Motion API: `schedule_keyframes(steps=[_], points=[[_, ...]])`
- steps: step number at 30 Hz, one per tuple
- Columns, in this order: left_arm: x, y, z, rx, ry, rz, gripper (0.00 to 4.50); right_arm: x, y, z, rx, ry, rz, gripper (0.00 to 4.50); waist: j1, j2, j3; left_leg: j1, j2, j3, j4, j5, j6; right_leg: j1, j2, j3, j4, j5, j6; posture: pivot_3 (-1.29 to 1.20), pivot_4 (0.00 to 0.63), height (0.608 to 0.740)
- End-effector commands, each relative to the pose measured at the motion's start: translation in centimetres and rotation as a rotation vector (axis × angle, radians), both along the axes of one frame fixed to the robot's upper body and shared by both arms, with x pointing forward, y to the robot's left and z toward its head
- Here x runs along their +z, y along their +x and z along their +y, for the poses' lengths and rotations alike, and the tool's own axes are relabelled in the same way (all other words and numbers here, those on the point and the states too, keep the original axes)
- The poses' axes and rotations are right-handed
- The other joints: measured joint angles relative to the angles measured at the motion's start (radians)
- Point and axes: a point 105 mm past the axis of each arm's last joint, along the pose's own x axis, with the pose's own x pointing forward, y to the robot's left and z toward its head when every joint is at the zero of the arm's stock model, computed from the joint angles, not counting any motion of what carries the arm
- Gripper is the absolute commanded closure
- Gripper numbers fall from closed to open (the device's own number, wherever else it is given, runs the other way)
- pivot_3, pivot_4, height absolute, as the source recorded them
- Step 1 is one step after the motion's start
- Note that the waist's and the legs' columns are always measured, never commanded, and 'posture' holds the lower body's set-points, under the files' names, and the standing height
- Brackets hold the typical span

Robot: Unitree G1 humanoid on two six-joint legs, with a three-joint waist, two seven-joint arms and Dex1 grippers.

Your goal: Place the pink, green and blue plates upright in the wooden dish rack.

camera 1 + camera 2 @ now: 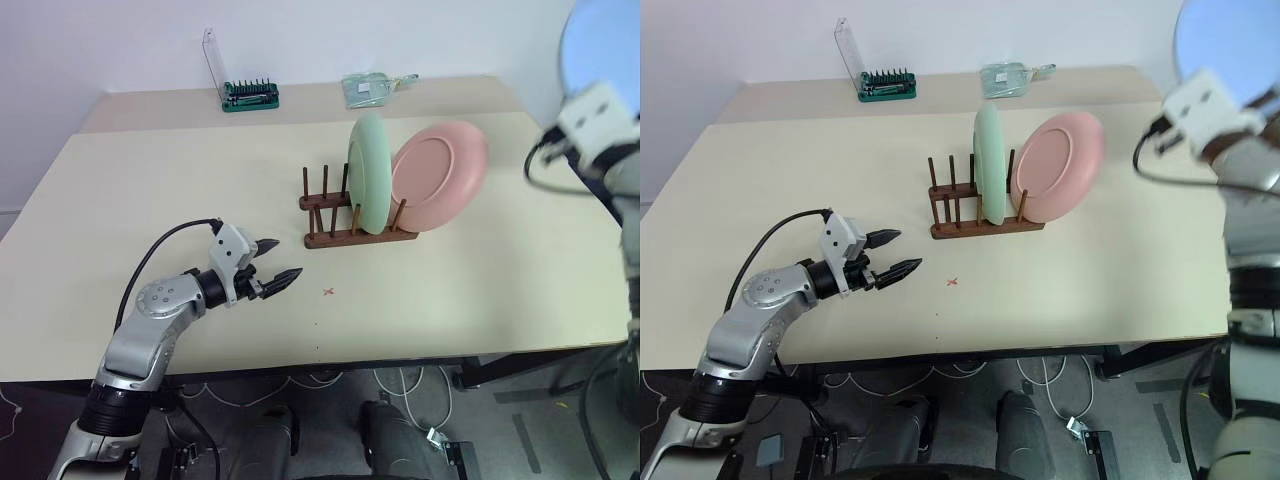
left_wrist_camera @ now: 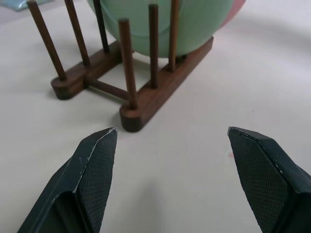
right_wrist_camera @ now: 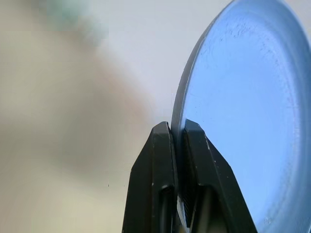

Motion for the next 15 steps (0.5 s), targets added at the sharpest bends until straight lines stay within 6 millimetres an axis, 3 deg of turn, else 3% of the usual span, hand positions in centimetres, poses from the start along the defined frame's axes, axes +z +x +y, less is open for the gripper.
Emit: schedule_keyframes(steps=[1,4,6,8,11,15], points=[[0.7,0.2,-0.1,-0.003,-0.005,-0.033,0.75,4.9,-2.8,7.3,0.393,0.103,-0.147,4.45,-0.003,0.0,0.0,0.0,0.0,0.0,0.0,0.0,0.0,0.0,0.0,0.0,0.0,0.0,0.0,0.0,0.15,0.74],[0.7,0.3,0.2,0.011,-0.005,-0.036,0.75,5.0,-4.3,11.5,0.648,0.181,-0.085,4.45,-0.003,-0.001,-0.001,0.0,0.001,-0.001,0.0,0.0,0.0,0.0,0.001,0.0,0.001,0.0,0.0,0.0,0.15,0.74],[1.0,0.8,2.3,0.098,-0.01,-0.045,0.75,4.2,-7.2,17.5,1.049,0.369,0.076,4.45,-0.002,-0.001,0.0,0.0,0.0,-0.002,0.001,0.0,0.0,0.0,0.0,0.0,0.001,0.0,0.0,0.0,0.15,0.74],[1.0,1.0,3.8,0.15,0.0,-0.047,0.75,3.0,-9.6,21.3,1.299,0.47,0.229,4.45,-0.002,-0.001,0.0,0.0,0.0,-0.004,0.001,0.0,0.0,0.0,0.0,-0.001,0.002,0.0,0.0,0.0,0.15,0.74],[0.7,0.8,5.4,0.191,0.025,-0.042,0.75,0.8,-11.2,24.5,1.478,0.605,0.441,4.45,-0.002,-0.001,-0.001,0.0,0.001,-0.005,0.0,0.0,0.0,-0.001,0.001,-0.001,0.003,0.0,0.0,0.0,0.15,0.74],[0.8,0.7,6.0,0.209,0.028,-0.045,0.75,-1.0,-10.6,26.5,1.48,0.734,0.605,4.45,0.007,-0.002,-0.001,-0.001,-0.001,-0.006,0.001,0.0,0.0,-0.001,0.0,-0.002,0.002,0.0,-0.001,0.0,0.15,0.74]])
